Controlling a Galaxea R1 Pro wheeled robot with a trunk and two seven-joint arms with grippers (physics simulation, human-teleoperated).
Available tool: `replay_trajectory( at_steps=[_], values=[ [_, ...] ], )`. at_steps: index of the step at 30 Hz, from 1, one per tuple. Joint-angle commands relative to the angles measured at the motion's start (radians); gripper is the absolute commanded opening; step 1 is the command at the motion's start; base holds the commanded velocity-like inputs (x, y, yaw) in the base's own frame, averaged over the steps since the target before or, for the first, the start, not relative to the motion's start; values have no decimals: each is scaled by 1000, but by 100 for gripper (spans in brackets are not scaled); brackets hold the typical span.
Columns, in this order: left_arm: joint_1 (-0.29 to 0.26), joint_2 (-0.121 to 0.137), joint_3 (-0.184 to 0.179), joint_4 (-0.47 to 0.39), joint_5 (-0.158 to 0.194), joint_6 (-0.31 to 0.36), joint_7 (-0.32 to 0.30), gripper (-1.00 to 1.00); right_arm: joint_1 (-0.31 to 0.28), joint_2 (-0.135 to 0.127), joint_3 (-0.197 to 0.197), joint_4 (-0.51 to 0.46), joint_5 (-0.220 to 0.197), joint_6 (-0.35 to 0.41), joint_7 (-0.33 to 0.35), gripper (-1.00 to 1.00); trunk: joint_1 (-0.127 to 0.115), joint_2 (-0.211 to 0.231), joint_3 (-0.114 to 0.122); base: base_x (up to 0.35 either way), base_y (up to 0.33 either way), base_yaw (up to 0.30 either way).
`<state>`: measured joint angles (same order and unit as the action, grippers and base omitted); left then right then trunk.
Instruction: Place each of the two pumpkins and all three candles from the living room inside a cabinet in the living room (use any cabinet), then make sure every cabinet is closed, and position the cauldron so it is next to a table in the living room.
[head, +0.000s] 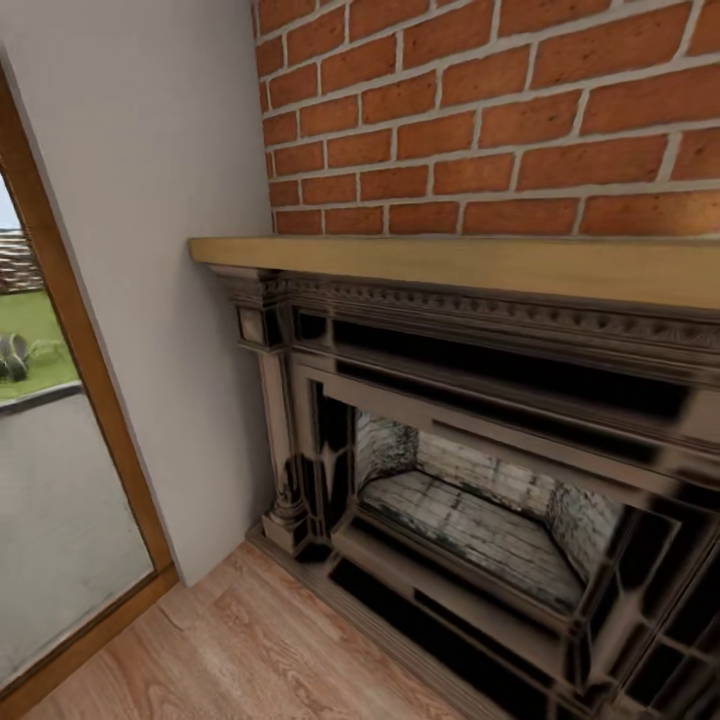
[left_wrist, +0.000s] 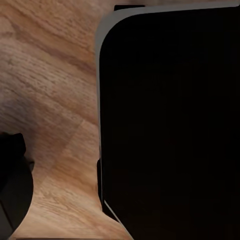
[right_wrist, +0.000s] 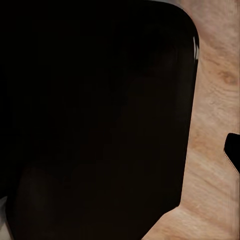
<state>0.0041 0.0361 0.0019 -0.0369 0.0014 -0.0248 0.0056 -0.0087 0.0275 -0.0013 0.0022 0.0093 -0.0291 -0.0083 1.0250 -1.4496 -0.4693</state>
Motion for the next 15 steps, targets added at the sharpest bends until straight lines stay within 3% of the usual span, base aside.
replay_trajectory(
  at_steps=[1,15],
  values=[
    [0,0,0,-1,0,-2,1,100,-1,0,0,1,1,-3,-1,100,0,0,-1,0,0,281],
    [0,-2,2,-1,4,-1,0,100,-1,0,0,0,2,-4,-1,100,0,0,-5,0,0,281]
  ],
)
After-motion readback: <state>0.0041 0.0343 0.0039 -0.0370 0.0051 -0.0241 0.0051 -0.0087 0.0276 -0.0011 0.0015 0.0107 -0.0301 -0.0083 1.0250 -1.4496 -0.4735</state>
